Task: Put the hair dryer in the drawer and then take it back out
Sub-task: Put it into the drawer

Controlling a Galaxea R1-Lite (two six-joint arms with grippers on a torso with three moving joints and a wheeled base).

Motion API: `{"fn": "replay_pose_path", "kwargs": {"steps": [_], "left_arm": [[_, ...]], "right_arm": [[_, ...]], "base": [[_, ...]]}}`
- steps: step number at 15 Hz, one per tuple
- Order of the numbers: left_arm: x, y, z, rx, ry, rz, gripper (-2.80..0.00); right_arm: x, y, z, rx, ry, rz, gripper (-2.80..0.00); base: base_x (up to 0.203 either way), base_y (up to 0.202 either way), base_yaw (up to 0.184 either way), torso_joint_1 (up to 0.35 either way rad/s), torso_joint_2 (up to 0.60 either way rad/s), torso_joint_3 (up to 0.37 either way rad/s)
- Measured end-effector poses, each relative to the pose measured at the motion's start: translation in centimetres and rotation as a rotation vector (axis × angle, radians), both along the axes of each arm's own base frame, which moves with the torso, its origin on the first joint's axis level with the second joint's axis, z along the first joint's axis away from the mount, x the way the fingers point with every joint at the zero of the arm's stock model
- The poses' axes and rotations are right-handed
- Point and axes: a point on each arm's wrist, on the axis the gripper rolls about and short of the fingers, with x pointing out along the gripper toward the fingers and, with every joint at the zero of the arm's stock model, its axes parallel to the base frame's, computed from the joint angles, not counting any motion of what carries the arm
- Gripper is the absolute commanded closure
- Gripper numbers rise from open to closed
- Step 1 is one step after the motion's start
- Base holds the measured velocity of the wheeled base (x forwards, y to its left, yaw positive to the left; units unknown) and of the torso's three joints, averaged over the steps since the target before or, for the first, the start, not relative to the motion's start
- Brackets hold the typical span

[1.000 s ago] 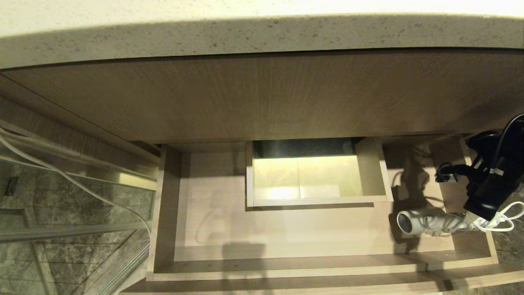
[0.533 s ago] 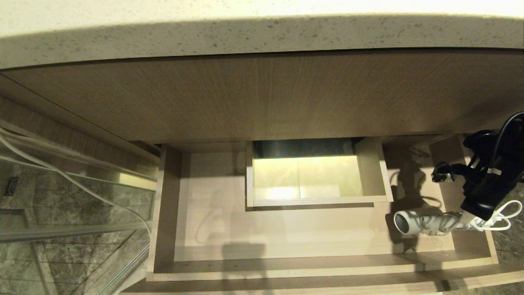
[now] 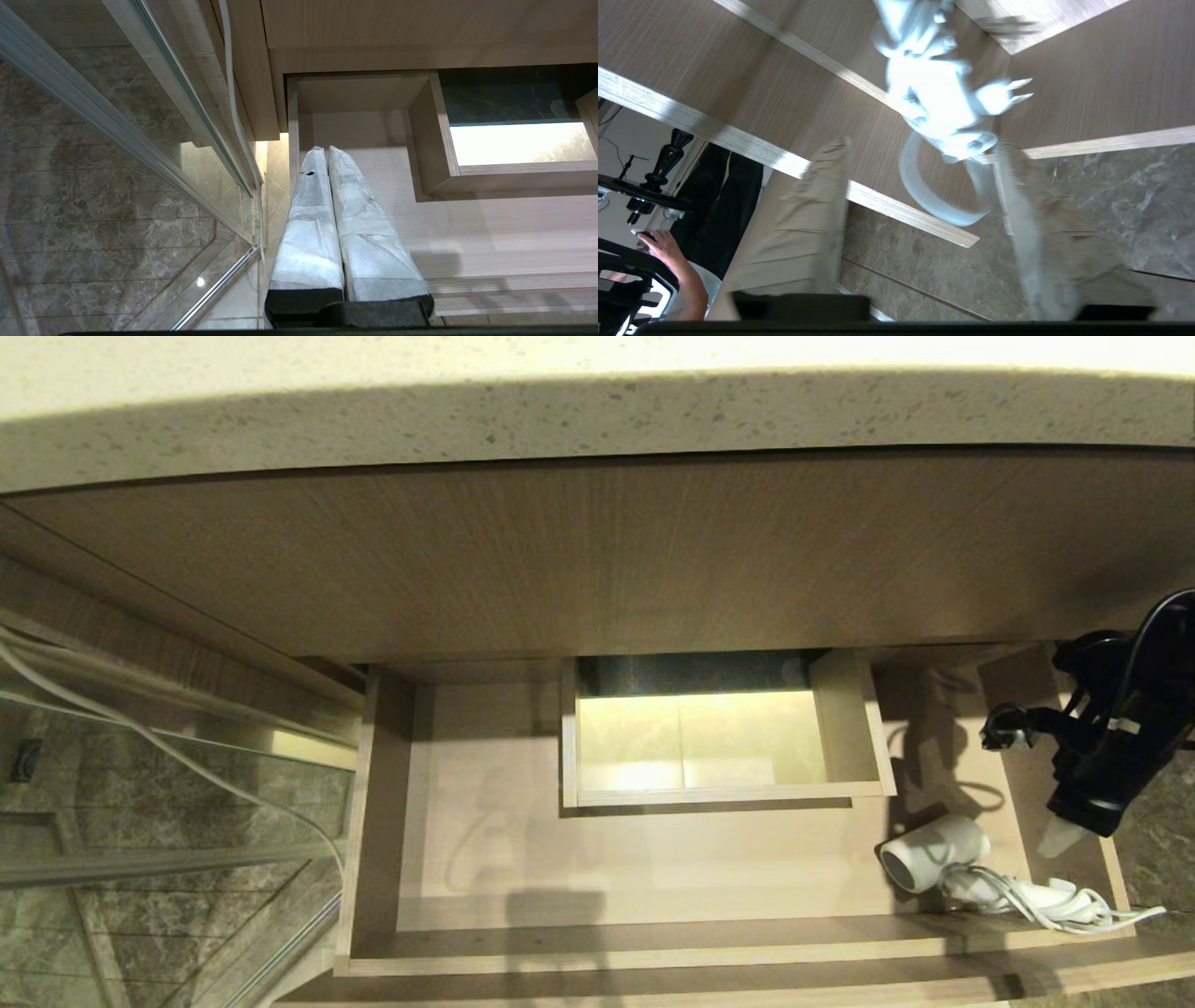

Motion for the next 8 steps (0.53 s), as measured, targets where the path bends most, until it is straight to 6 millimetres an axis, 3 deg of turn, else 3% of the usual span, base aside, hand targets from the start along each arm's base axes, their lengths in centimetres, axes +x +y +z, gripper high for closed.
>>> {"fn": "replay_pose_path", "kwargs": {"steps": [8], "left_arm": [[0.0,0.0,0.0,0.000,0.000,0.000,0.00]], "right_arm": [[-0.2,0.0,1.1,-0.011,-0.033,0.003,-2.80]], "base": [[0.000,0.000,0.000,0.000,0.00,0.000]]}}
